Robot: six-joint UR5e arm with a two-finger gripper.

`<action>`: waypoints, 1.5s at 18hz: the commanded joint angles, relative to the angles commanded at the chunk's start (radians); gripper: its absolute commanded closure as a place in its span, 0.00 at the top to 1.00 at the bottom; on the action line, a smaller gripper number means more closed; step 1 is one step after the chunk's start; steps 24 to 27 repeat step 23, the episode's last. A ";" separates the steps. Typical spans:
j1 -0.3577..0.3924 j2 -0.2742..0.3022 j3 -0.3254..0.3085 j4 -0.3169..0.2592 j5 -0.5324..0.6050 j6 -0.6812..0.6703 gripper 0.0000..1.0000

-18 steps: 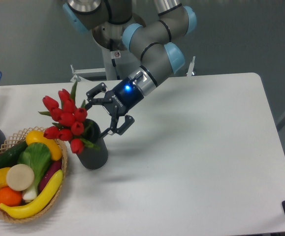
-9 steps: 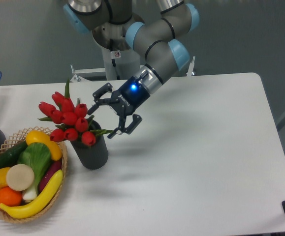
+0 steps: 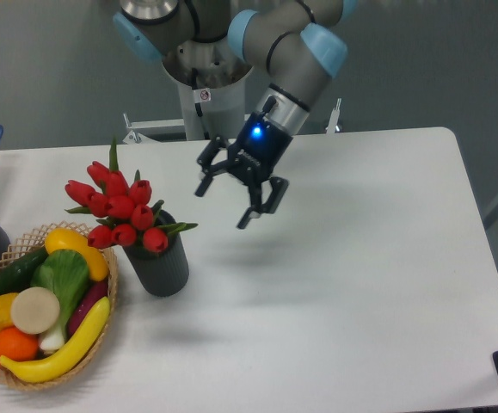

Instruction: Insert the flowers into the vase

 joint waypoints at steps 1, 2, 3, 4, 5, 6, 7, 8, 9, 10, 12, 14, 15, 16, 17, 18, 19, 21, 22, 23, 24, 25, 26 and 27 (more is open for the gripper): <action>0.015 -0.002 0.015 -0.002 0.023 -0.002 1.00; 0.031 -0.002 0.032 -0.003 0.055 0.000 1.00; 0.043 -0.002 0.048 -0.009 0.089 0.000 1.00; 0.046 -0.003 0.067 -0.026 0.126 -0.002 1.00; 0.046 -0.008 0.095 -0.052 0.169 -0.002 1.00; 0.046 -0.012 0.127 -0.089 0.210 -0.003 1.00; 0.045 -0.015 0.161 -0.135 0.257 -0.003 1.00; 0.045 -0.020 0.198 -0.184 0.305 -0.003 1.00; 0.045 -0.032 0.236 -0.233 0.353 -0.002 1.00; 0.045 -0.047 0.273 -0.277 0.400 -0.002 1.00; 0.043 -0.078 0.321 -0.327 0.498 0.005 1.00; 0.037 -0.124 0.367 -0.336 0.606 0.005 1.00; 0.034 -0.144 0.380 -0.339 0.652 0.006 1.00; 0.034 -0.159 0.393 -0.345 0.684 0.006 1.00; 0.037 -0.175 0.405 -0.342 0.690 0.008 1.00; 0.039 -0.187 0.426 -0.344 0.697 0.006 1.00; 0.039 -0.210 0.466 -0.368 0.700 0.006 1.00; 0.035 -0.227 0.497 -0.399 0.703 0.006 1.00; 0.034 -0.230 0.506 -0.406 0.709 0.006 1.00; 0.034 -0.230 0.508 -0.408 0.715 0.006 1.00; 0.034 -0.230 0.508 -0.408 0.715 0.006 1.00; 0.034 -0.230 0.508 -0.408 0.715 0.006 1.00; 0.034 -0.230 0.508 -0.408 0.715 0.006 1.00; 0.034 -0.230 0.508 -0.408 0.715 0.006 1.00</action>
